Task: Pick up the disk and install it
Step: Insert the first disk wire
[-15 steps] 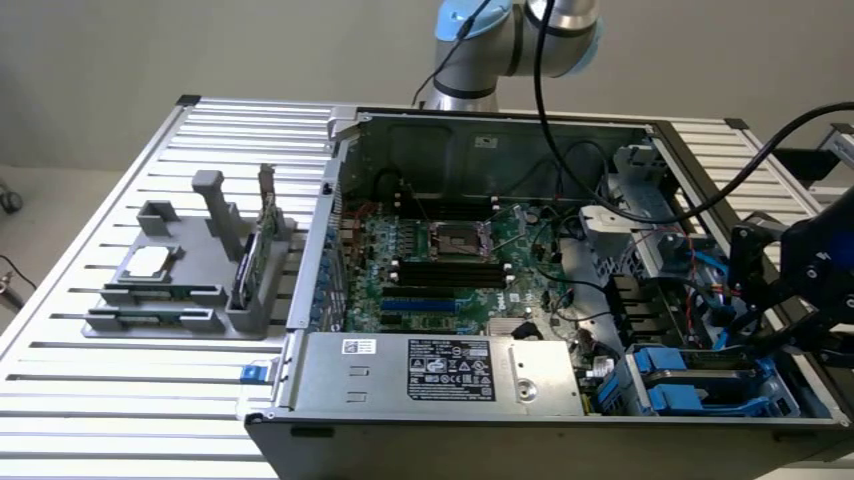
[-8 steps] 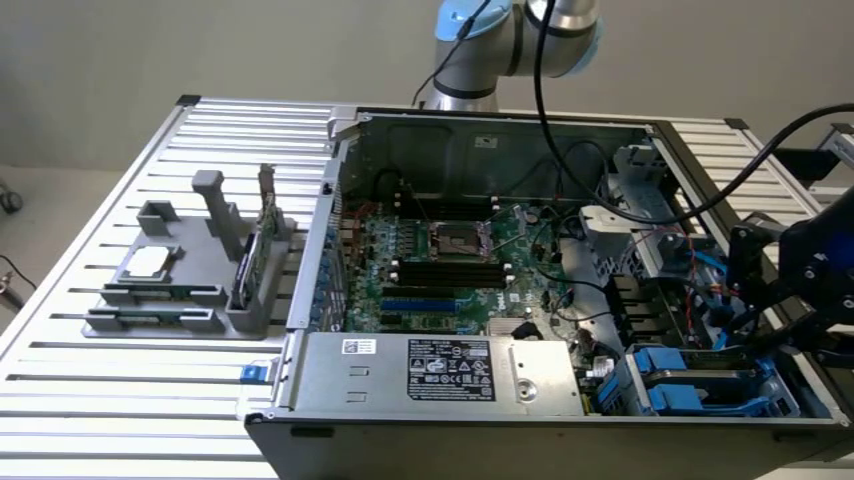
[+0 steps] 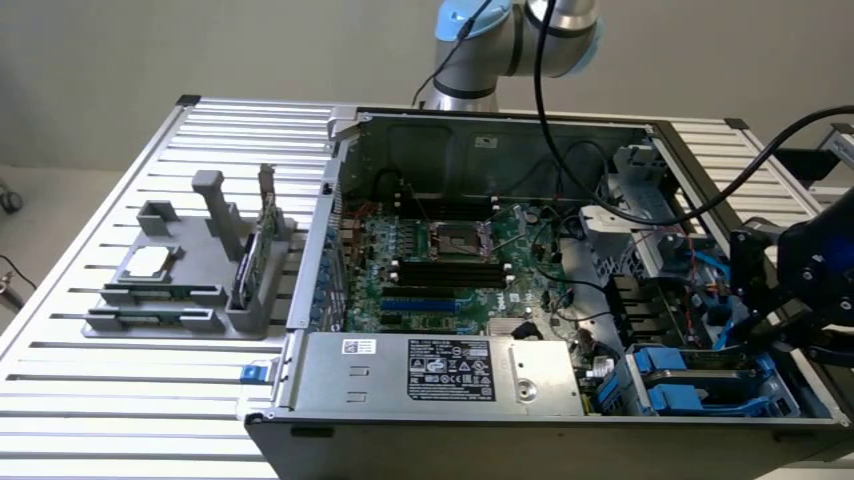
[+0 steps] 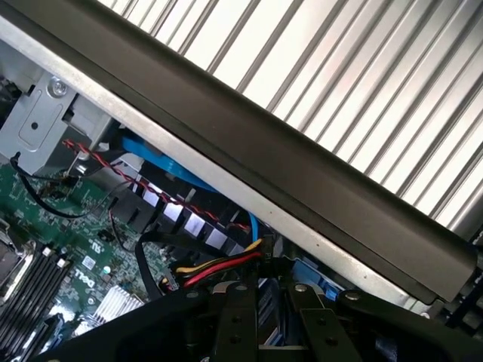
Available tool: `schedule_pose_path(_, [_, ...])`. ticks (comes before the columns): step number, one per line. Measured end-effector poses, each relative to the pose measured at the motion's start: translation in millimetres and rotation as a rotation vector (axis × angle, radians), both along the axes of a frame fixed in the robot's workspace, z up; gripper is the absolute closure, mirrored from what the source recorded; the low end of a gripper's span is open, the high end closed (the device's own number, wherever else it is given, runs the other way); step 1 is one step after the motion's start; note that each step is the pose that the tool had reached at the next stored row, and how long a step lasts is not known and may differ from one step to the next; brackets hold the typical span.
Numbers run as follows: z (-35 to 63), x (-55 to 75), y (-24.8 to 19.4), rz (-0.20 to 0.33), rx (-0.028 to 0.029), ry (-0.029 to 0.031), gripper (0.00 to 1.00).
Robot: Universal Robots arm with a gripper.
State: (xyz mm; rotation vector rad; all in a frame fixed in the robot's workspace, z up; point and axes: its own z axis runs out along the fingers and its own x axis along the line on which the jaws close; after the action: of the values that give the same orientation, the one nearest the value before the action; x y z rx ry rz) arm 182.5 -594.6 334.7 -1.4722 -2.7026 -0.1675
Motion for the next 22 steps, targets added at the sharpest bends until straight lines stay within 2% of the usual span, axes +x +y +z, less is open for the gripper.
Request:
schedule_pose_path(7, [-0.1, 0.0, 0.0, -0.005, 0.0019, 0.0022, 0.83])
schedule_pose_path(11, [4.0, -0.5, 0.0, -0.007, 0.0022, 0.0089, 0.83])
schedule_pose_path(16, [10.3, -5.9, -0.4, -0.009, 0.0110, 0.0110, 0.83])
schedule_pose_path(20, [11.2, -13.2, -0.5, -0.012, 0.0110, 0.0109, 0.83])
schedule_pose_path(22, [11.4, -16.0, -0.5, -0.015, 0.0093, 0.0104, 0.83])
